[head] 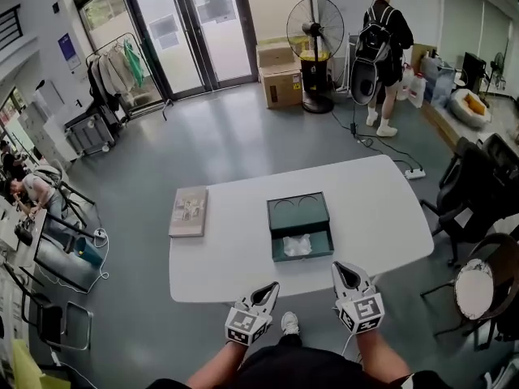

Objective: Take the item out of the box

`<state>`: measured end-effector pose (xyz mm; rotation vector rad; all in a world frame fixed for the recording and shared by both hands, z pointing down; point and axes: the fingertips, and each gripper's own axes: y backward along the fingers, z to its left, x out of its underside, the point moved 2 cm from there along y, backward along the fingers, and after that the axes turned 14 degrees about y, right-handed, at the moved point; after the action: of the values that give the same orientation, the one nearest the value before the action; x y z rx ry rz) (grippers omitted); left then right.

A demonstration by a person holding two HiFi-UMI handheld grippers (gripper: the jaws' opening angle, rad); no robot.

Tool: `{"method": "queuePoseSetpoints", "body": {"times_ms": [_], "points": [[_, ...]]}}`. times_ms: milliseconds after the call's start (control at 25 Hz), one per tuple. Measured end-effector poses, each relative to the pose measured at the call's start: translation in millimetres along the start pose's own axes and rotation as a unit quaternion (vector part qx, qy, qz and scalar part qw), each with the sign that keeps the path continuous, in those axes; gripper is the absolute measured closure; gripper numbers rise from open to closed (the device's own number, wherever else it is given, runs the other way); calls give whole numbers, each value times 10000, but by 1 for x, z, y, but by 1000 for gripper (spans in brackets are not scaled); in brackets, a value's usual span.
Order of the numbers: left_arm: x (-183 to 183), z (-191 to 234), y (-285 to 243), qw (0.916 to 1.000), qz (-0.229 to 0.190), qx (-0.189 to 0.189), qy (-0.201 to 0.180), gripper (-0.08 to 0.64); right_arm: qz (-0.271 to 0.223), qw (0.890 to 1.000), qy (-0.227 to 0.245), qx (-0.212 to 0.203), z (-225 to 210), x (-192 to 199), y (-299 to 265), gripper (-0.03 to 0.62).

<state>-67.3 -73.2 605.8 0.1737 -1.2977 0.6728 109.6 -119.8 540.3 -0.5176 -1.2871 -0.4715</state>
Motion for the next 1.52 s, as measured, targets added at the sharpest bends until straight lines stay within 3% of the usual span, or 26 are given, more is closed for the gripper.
{"method": "queuePoseSetpoints", "body": {"times_ms": [400,720,1040,1520], "points": [[-39,61,-43,9999,-104,102,53,549,98,9998,155,-74,-15,-15,-80,588],[-41,81,-54,9992,58,357,-155,549,168,9990,335,-228,-12,-19,-116,586],[-52,104,-63,9999,-39,162,-25,551,308,9983,327,-376,-18,-13,-134,587],[-63,106,-104,9993,-147,-227,267,549,574,9929,361,-977,-42,11,-159,586]]}}
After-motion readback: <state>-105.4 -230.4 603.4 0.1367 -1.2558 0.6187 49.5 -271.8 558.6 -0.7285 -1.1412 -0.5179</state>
